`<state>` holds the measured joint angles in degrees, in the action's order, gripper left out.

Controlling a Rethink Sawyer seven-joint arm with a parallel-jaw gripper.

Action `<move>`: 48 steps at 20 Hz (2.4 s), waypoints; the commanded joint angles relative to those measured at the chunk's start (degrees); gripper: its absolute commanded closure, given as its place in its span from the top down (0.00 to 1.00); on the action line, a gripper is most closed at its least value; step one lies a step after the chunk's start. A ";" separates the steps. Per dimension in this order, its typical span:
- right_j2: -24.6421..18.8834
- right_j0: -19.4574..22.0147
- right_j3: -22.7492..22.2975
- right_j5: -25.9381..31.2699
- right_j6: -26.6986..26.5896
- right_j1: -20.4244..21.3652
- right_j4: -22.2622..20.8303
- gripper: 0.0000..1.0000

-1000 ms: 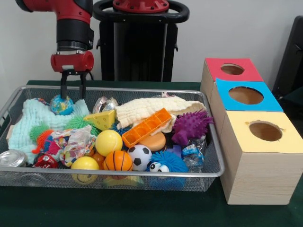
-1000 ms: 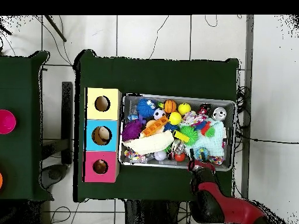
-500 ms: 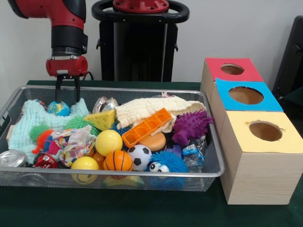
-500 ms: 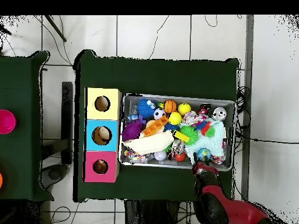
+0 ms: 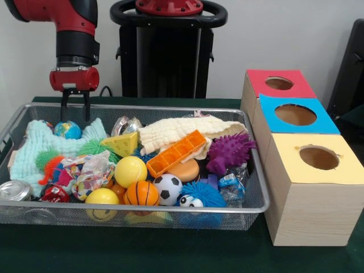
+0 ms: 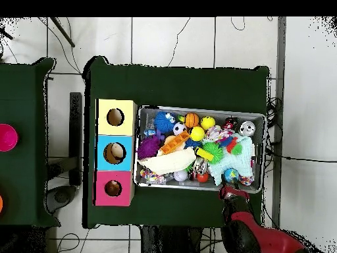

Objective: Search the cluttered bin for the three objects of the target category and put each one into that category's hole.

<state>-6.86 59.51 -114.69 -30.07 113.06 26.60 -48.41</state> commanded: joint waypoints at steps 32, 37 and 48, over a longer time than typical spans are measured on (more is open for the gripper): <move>-1.16 -7.39 12.99 -6.35 7.91 -13.30 4.78 1.00; -1.20 -7.60 12.99 -5.99 8.08 -13.20 4.85 1.00; -0.48 -7.93 12.95 -6.15 7.89 -13.36 5.85 1.00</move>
<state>-6.63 52.71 -108.20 -39.22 113.06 16.52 -45.92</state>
